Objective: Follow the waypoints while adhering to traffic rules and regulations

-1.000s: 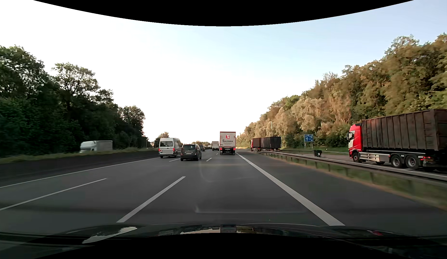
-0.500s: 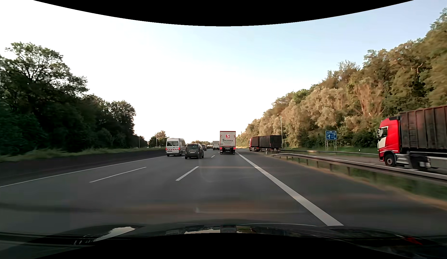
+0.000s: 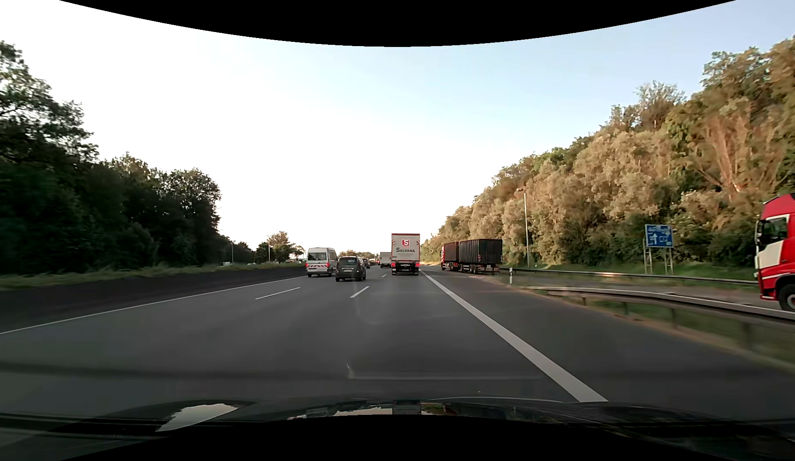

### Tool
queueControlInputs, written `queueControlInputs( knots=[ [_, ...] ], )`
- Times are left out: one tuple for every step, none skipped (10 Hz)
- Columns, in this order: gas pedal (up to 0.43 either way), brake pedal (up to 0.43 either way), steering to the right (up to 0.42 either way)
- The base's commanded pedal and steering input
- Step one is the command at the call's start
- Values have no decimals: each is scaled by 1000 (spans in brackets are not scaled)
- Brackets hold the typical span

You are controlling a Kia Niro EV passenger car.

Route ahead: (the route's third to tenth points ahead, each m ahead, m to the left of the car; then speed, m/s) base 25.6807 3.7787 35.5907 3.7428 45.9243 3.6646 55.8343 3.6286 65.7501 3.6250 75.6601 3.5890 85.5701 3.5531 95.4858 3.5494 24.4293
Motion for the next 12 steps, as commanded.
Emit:
queueControlInputs(
  knots=[
    [67,0,-6],
    [138,0,-8],
    [189,0,-9],
    [228,0,-11],
    [248,0,-11],
    [248,0,-11],
    [248,0,-11],
    [248,0,-11],
    [260,0,-11],
    [260,0,-11],
    [260,0,-11],
    [260,0,-11]
  ],
)
